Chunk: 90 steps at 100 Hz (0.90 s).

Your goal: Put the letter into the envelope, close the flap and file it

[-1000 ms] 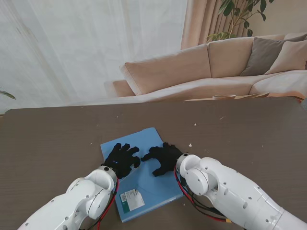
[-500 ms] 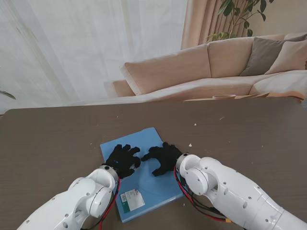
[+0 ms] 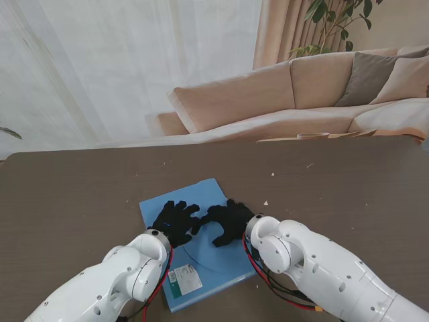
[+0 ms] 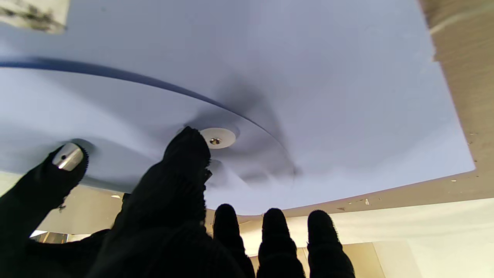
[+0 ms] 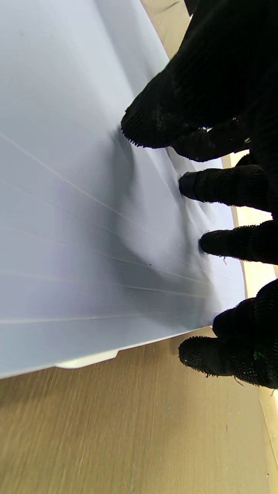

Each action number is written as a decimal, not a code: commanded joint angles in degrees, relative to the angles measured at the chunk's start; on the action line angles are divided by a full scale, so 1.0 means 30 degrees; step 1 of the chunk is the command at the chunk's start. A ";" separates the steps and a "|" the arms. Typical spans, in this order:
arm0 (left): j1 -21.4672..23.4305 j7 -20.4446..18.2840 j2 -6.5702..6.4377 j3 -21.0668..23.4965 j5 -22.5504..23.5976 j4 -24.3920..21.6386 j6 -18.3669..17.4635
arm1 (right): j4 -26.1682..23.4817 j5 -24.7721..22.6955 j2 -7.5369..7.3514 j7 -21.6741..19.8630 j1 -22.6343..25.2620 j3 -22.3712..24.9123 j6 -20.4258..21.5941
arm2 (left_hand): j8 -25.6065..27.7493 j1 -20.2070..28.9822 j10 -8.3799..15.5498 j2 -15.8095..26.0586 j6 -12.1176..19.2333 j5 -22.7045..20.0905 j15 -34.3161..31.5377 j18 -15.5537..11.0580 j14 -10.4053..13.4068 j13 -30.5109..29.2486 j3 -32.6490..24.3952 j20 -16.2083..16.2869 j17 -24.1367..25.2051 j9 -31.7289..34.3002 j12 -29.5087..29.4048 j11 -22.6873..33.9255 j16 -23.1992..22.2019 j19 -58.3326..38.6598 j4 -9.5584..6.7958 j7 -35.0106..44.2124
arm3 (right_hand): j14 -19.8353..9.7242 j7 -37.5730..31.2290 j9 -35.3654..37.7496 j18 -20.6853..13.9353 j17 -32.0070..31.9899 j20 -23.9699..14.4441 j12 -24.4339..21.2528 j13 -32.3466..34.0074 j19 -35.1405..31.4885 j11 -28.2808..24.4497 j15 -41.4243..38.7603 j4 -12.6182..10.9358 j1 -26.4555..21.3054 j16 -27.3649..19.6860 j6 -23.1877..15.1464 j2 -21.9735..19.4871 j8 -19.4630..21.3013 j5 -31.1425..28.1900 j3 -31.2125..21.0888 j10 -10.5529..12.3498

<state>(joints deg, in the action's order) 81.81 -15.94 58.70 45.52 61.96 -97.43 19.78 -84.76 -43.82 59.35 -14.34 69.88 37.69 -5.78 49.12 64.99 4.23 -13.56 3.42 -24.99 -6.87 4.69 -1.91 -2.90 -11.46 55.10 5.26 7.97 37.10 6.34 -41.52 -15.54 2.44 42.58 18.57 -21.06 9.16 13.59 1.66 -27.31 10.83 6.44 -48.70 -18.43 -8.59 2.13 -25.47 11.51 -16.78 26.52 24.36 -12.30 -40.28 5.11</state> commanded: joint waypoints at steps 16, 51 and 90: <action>-0.0050 -0.0437 0.0171 -0.0153 -0.0393 -0.0173 0.0203 | 0.0235 0.0043 0.0078 -0.0676 0.0447 -0.0315 0.0023 | 0.0440 0.0482 0.0302 0.0709 -0.0317 -0.0031 0.0338 -0.0169 0.0120 0.0434 0.1539 -0.0686 0.0161 -0.0432 0.0125 -0.0515 0.0751 0.0578 -0.0099 0.0184 | -0.4922 -0.0209 0.0596 -0.0184 -0.0039 -0.0179 0.0577 0.1936 0.0222 -0.1146 -0.2096 -0.0315 -0.0401 0.0860 0.0092 -0.0068 -0.0241 -0.0187 -0.0207 -0.0194; 0.2723 -0.0966 0.0090 0.3619 0.0165 -0.2143 -0.1737 | 0.0287 0.0134 0.0086 -0.0702 0.0386 -0.0376 0.0014 | -0.5881 -0.2432 -0.0764 0.1916 -0.1178 0.0801 -0.0002 0.0586 -0.0407 0.0614 0.1029 0.0318 0.0249 0.0230 0.0119 0.1502 -0.1041 0.0083 -0.0403 -0.6007 | -0.4902 -0.0222 0.0613 -0.0172 -0.0032 -0.0190 0.0588 0.1951 0.0226 -0.1160 -0.2115 -0.0332 -0.0422 0.0867 0.0110 -0.0074 -0.0234 -0.0208 -0.0214 -0.0173; 0.7427 -0.2411 0.0047 1.0219 0.1927 -0.3982 -0.4301 | 0.0179 0.0024 0.0104 -0.0586 0.0486 -0.0317 -0.0106 | -0.6971 -0.3352 -0.2180 0.1704 -0.3853 0.0132 -0.0116 0.1947 -0.1601 -0.0520 0.2927 0.0378 -0.0285 0.1296 -0.1346 0.4708 -0.0516 0.0191 -0.0382 -0.7649 | -0.4920 -0.0224 0.0611 -0.0174 -0.0040 -0.0204 0.0600 0.1968 0.0234 -0.1178 -0.2114 -0.0342 -0.0442 0.0868 0.0096 -0.0071 -0.0231 -0.0225 -0.0219 -0.0169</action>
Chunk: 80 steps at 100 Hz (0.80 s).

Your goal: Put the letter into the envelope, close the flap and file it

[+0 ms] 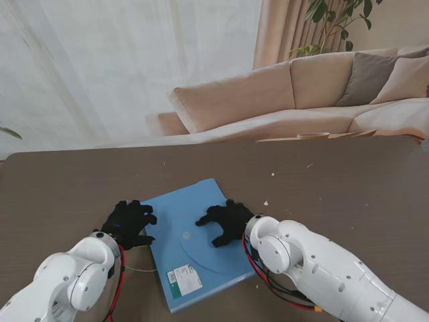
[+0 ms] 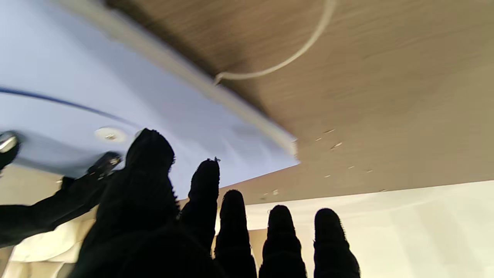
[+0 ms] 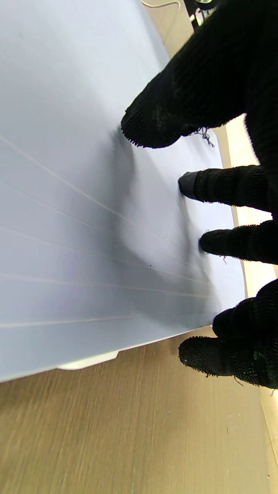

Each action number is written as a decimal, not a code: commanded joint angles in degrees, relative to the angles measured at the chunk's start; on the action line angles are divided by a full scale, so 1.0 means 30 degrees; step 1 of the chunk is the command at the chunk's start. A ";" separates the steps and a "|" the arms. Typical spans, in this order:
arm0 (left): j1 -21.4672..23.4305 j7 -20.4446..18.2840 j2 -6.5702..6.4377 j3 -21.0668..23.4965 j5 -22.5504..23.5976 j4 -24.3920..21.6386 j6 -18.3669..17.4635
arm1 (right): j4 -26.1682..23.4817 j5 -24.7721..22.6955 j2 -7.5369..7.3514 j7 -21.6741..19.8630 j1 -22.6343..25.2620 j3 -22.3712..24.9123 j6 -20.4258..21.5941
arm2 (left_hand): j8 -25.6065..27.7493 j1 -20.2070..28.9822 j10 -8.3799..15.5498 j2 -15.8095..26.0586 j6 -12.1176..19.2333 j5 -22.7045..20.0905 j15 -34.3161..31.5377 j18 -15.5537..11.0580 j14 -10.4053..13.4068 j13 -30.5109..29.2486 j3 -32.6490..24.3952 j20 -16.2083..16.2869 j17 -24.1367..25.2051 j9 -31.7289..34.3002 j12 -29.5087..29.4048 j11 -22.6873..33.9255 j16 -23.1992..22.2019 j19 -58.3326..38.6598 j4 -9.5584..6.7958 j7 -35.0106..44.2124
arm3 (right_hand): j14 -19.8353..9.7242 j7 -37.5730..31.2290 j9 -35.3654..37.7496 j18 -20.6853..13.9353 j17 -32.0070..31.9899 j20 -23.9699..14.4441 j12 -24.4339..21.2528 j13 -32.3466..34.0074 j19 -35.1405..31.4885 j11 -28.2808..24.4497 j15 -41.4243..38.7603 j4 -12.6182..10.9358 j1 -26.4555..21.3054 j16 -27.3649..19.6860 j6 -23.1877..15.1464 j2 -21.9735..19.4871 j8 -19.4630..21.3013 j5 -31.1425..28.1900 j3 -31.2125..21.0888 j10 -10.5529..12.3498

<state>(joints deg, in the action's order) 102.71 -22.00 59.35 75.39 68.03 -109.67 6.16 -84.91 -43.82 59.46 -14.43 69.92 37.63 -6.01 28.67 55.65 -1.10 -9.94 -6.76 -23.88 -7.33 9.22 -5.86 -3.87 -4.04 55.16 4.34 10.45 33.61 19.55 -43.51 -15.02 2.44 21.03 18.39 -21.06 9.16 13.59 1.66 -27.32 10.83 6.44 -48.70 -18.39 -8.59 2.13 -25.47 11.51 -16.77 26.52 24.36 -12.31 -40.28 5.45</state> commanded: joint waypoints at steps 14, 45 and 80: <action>0.0930 -0.0705 -0.0145 0.0912 0.0703 0.0261 0.0647 | 0.0232 0.0002 0.0079 -0.0528 0.0428 -0.0360 -0.0060 | -0.0690 -0.0322 -0.0611 0.0633 -0.0738 -0.0316 0.0150 0.0461 -0.0304 -0.0202 0.0901 0.0281 0.0059 0.0380 -0.0451 0.0110 0.0324 0.0074 -0.0425 -0.1700 | -0.4854 -0.0212 0.0596 -0.0173 -0.0042 -0.0203 0.0591 0.1950 0.0243 -0.1172 -0.2105 -0.0345 -0.0447 0.0866 0.0076 -0.0076 -0.0236 -0.0218 -0.0224 -0.0272; 0.1040 -0.1908 -0.0179 0.0867 0.1522 0.0471 0.1431 | 0.0239 0.0018 0.0092 -0.0482 0.0430 -0.0384 -0.0091 | 0.3190 0.1406 -0.1059 -0.0143 -0.1350 -0.4370 0.0032 0.0583 -0.0437 -0.0575 0.0761 0.0237 -0.0194 0.1508 -0.0242 0.0459 0.0246 -0.0001 -0.0339 0.1695 | -0.4878 -0.0217 0.0602 -0.0169 -0.0048 -0.0208 0.0590 0.1943 0.0257 -0.1170 -0.2088 -0.0357 -0.0433 0.0861 0.0089 -0.0107 -0.0233 -0.0252 -0.0253 -0.0288; 0.1409 -0.1585 -0.0299 0.1659 -0.6649 0.0126 0.1209 | 0.0277 0.0037 0.0102 -0.0429 0.0457 -0.0356 -0.0069 | 0.1373 0.4025 -0.1180 -0.1366 0.0369 -0.7574 -0.0776 -0.0109 -0.0019 -0.0213 -0.0475 0.0748 -0.0184 0.2032 0.0227 0.1712 -0.0811 -0.0280 -0.0249 0.5078 | -0.4864 -0.0210 0.0605 -0.0173 -0.0055 -0.0223 0.0588 0.1935 0.0256 -0.1165 -0.2097 -0.0372 -0.0457 0.0871 0.0083 -0.0177 -0.0231 -0.0243 -0.0244 -0.0313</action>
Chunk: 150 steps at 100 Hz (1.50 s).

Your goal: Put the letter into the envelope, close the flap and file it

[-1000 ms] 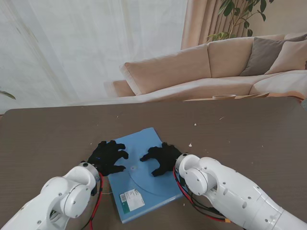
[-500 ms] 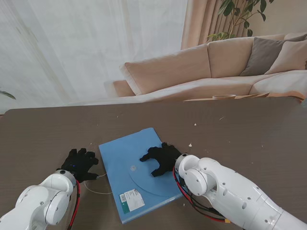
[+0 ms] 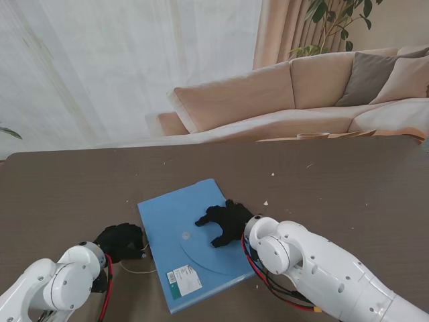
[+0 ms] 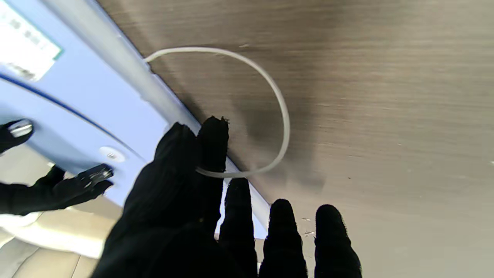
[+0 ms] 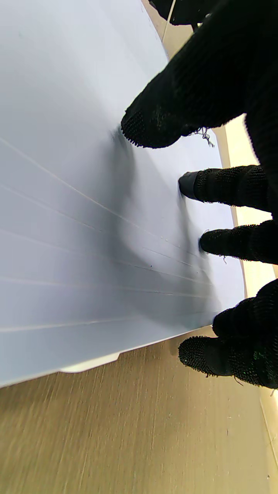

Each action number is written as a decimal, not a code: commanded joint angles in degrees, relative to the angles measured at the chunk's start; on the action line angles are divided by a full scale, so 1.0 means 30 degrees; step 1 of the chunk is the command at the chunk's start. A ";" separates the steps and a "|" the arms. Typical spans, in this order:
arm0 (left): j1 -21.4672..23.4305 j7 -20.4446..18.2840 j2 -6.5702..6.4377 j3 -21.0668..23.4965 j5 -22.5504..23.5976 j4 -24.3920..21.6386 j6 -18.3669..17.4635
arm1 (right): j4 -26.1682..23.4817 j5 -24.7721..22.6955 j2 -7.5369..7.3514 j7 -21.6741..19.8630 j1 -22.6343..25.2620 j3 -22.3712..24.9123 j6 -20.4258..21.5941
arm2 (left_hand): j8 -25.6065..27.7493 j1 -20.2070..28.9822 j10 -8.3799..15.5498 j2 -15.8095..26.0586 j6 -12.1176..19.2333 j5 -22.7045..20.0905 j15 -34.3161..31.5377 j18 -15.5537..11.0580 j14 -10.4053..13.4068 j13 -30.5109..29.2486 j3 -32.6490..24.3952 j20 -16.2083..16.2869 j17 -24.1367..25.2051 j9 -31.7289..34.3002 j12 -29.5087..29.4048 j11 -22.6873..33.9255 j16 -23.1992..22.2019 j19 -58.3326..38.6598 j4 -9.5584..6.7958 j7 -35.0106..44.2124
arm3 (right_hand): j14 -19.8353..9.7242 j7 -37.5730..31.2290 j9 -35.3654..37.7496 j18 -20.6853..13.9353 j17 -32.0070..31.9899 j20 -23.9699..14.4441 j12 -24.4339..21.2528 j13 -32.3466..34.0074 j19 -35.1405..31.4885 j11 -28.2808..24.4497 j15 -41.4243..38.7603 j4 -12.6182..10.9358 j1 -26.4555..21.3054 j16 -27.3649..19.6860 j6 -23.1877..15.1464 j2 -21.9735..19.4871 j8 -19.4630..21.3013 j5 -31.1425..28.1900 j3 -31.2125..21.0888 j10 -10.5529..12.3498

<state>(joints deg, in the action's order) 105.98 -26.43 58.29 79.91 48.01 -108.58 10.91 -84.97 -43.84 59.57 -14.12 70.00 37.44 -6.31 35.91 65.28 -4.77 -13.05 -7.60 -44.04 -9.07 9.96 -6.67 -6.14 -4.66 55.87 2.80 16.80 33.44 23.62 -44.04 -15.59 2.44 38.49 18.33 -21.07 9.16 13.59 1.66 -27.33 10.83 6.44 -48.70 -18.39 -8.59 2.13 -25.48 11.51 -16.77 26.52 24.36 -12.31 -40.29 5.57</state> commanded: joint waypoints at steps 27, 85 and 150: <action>0.0751 0.0185 0.0109 0.0808 -0.4252 -0.0195 -0.2094 | 0.0279 -0.0001 0.0065 -0.0541 0.0393 -0.0336 -0.0036 | -0.4470 0.0670 0.1548 0.1242 0.2940 0.0263 0.1034 -0.2102 0.1641 0.1588 0.1212 -0.0685 0.0901 -0.1957 -0.1018 -0.1745 -0.0074 0.0866 -0.0093 -0.5295 | -0.4857 -0.0204 0.0600 -0.0184 -0.0051 -0.0229 0.0581 0.1939 0.0252 -0.1147 -0.2106 -0.0387 -0.0478 0.0874 0.0096 -0.0212 -0.0226 -0.0236 -0.0264 -0.0353; -0.0953 0.2196 0.0260 -0.1722 -0.1735 0.0493 -0.3448 | 0.0277 0.0030 0.0046 -0.0729 0.0180 -0.0538 -0.0140 | -0.6954 -0.0344 0.2988 0.2976 0.5377 0.5610 0.1138 -0.2613 0.2390 0.1362 -0.1220 -0.3566 0.0685 -0.2703 -0.0534 -0.4827 0.2786 0.1124 -0.0470 -0.7354 | -0.4869 -0.0196 0.0604 -0.0190 -0.0041 -0.0238 0.0595 0.1945 0.0255 -0.1175 -0.2100 -0.0406 -0.0532 0.0870 0.0086 -0.0230 -0.0224 -0.0260 -0.0267 -0.0316; -0.3965 0.3368 0.0293 -0.5464 0.1713 0.2116 -0.1561 | 0.0357 0.0120 0.0049 -0.0753 0.0144 -0.0540 -0.0103 | -0.7477 -0.1214 0.3397 0.5153 0.6384 0.6480 0.1200 -0.2737 0.2503 0.1343 0.1485 -0.3724 0.0620 -0.2806 -0.0463 -0.5186 0.2665 0.1308 -0.0151 -0.6767 | -0.4848 -0.0199 0.0607 -0.0185 -0.0055 -0.0241 0.0610 0.1939 0.0254 -0.1211 -0.2109 -0.0423 -0.0512 0.0874 0.0104 -0.0223 -0.0213 -0.0245 -0.0302 -0.0331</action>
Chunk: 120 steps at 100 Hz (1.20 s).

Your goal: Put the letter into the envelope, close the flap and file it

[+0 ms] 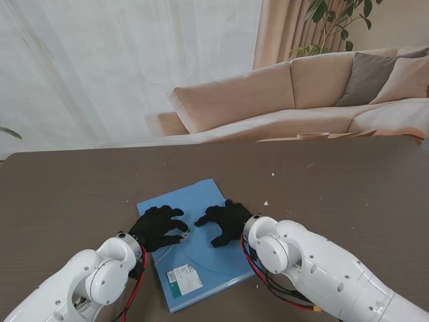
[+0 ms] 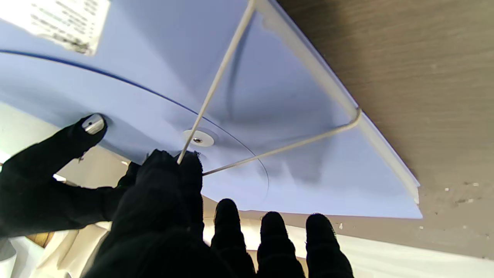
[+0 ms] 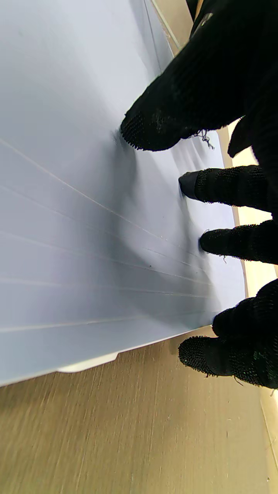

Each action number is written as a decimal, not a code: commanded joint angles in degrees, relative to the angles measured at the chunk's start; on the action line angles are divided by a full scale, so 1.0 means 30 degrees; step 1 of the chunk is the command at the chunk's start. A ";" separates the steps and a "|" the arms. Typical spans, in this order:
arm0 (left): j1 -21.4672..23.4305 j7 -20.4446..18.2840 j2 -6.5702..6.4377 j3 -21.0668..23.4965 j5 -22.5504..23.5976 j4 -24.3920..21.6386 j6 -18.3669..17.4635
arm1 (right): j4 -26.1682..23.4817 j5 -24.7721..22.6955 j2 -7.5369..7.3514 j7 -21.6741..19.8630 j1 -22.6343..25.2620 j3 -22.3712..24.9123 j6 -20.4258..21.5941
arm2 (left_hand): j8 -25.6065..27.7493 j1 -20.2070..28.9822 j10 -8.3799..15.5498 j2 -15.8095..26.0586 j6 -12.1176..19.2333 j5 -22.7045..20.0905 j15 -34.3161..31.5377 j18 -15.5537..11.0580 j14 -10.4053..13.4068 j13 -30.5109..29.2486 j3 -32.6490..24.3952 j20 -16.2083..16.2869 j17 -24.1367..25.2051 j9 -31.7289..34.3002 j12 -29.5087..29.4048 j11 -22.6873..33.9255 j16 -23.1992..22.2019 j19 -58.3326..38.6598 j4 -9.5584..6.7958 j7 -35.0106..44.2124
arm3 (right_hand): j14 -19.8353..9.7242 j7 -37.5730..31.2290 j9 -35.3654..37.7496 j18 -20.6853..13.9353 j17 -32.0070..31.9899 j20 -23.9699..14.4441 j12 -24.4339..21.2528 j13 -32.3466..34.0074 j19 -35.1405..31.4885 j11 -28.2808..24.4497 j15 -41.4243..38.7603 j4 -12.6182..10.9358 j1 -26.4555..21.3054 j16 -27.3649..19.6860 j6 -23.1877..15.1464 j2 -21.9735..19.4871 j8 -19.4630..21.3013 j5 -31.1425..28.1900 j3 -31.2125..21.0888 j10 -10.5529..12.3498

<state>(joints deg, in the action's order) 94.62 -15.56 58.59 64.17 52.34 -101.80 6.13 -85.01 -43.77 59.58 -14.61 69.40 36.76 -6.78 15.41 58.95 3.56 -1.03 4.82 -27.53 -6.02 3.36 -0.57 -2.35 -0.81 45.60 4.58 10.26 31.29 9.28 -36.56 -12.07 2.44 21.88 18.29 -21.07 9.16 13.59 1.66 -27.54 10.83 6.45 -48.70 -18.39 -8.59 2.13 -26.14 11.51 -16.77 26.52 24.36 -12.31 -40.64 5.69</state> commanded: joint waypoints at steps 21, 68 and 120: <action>-0.0710 -0.0684 0.0132 -0.0825 0.0552 0.0135 0.0638 | 0.0378 0.0114 0.0045 -0.0569 0.0401 -0.0249 0.0088 | 0.0035 0.1643 0.0653 0.0764 0.2032 0.0160 0.0161 -0.0569 0.0471 0.0092 0.0463 -0.0290 0.0047 -0.0636 0.0284 -0.0426 0.0136 0.0092 0.0010 -0.0643 | -0.4851 -0.0205 0.0604 -0.0180 -0.0039 -0.0174 0.0611 0.1958 0.0241 -0.1216 -0.2121 -0.0422 -0.0282 0.0876 0.0101 -0.0223 -0.0208 -0.0247 -0.0192 -0.0357; -0.1769 -0.1649 0.0017 -0.2063 0.1137 -0.0053 0.1302 | 0.0310 0.0099 0.0026 -0.0602 0.0539 -0.0120 0.0062 | 0.4642 0.1975 0.0630 -0.0302 -0.0576 -0.2967 0.0158 -0.0433 0.0415 0.0097 0.0542 -0.0483 0.0050 -0.0661 0.0653 -0.0403 0.0189 0.0139 0.0059 0.0559 | -0.4833 -0.0204 0.0610 -0.0195 -0.0065 -0.0168 0.0606 0.1956 0.0247 -0.1206 -0.2118 -0.0426 -0.0295 0.0876 0.0099 -0.0244 -0.0207 -0.0246 -0.0188 -0.0388; -0.1766 -0.1753 -0.0022 -0.2345 0.2939 -0.0228 0.1387 | 0.0348 0.0170 0.0046 -0.0519 0.0600 -0.0068 0.0111 | 0.0684 0.1248 0.1125 0.1100 0.1643 0.0132 0.0155 -0.0401 0.0335 0.0112 0.0485 -0.0476 0.0058 -0.0645 0.0142 -0.0826 -0.0022 0.0140 -0.0178 -0.2501 | -0.4840 -0.0197 0.0600 -0.0176 -0.0062 -0.0170 0.0600 0.1933 0.0245 -0.1194 -0.2105 -0.0425 -0.0294 0.0873 0.0083 -0.0250 -0.0206 -0.0249 -0.0182 -0.0359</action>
<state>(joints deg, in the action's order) 88.29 -20.12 58.09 56.78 60.96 -101.33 10.99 -85.04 -43.62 59.60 -14.48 69.93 37.49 -6.66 22.16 62.34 4.51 -1.12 2.19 -34.67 -6.02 3.21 -0.47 -2.35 0.10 44.96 4.57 10.26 32.09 8.55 -36.55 -12.07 2.44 22.94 17.15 -21.07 9.16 13.59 1.66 -27.56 10.84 6.45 -48.70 -18.39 -8.59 2.13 -26.14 11.51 -16.77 26.52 24.35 -12.31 -40.63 6.51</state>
